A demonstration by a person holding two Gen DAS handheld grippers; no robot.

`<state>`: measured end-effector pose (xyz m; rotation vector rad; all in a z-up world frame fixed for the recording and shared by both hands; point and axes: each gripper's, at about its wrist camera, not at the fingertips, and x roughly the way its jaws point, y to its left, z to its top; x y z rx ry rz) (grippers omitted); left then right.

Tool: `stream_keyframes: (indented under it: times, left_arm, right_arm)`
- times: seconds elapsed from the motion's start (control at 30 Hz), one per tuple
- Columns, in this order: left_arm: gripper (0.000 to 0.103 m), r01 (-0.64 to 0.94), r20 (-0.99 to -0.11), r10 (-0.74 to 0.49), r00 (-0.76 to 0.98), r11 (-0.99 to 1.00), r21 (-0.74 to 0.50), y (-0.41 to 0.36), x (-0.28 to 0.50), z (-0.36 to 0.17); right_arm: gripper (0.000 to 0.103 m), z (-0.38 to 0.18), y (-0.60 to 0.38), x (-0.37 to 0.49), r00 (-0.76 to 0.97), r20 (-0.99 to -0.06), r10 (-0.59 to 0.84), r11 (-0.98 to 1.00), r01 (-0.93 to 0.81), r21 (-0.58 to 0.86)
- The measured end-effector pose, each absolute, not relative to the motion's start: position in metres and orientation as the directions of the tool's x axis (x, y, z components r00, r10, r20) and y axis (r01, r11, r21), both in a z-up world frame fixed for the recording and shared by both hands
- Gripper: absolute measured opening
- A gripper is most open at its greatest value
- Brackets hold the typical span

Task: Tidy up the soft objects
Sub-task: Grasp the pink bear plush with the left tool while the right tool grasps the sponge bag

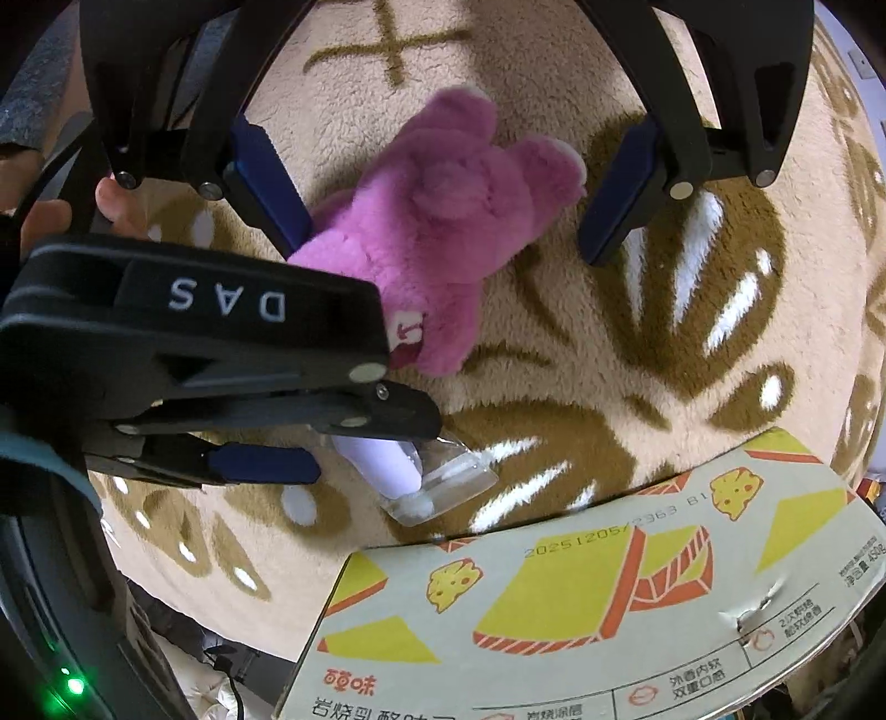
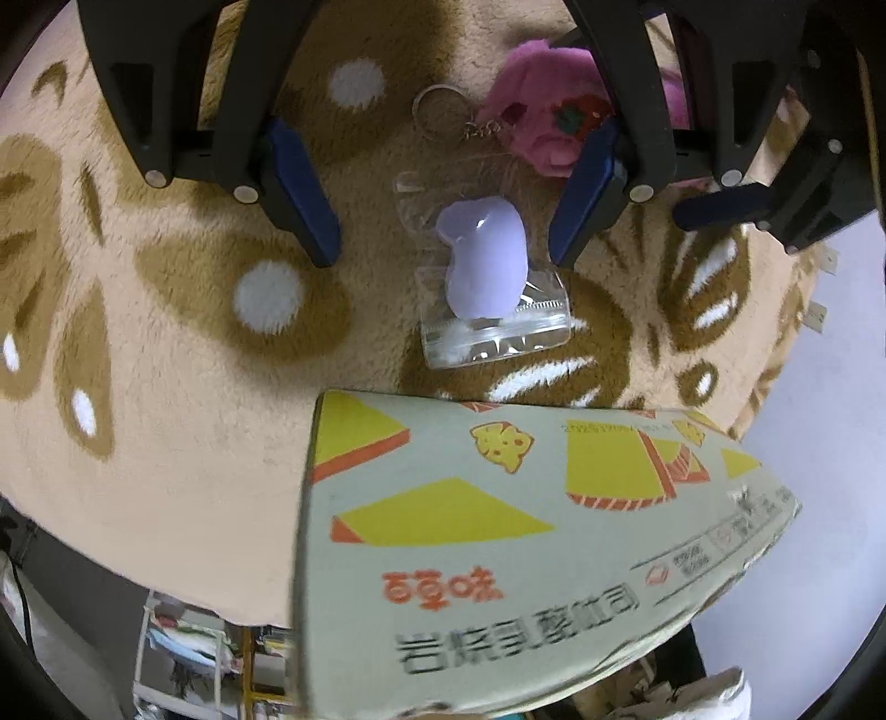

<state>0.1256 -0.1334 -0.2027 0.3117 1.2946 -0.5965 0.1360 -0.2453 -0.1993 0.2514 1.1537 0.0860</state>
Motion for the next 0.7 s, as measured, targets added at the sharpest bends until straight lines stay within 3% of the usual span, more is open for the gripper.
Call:
stream_keyframes:
  times: [0.27,0.4,0.47,0.7]
  left_arm:
    - [0.096,0.581,-0.960,-0.226,0.164,0.809,-0.091,-0.139,0.122,-0.206]
    - [0.086,0.603,-0.956,-0.235,0.177,0.793,-0.084,-0.147,0.111,-0.208]
    - [0.083,0.606,-0.956,-0.240,0.168,0.790,-0.092,-0.149,0.109,-0.207]
    - [0.072,0.554,-0.949,-0.274,0.156,0.820,-0.145,-0.138,0.114,-0.201]
  right_arm:
    - [0.069,-0.205,-0.240,0.142,0.384,-0.909,0.164,0.976,0.071,0.206]
    - [0.061,-0.203,-0.243,0.140,0.389,-0.907,0.160,0.975,0.081,0.207]
    - [0.051,-0.202,-0.245,0.140,0.392,-0.907,0.156,0.973,0.096,0.209]
    - [0.047,-0.195,-0.257,0.132,0.402,-0.903,0.150,0.973,0.100,0.206]
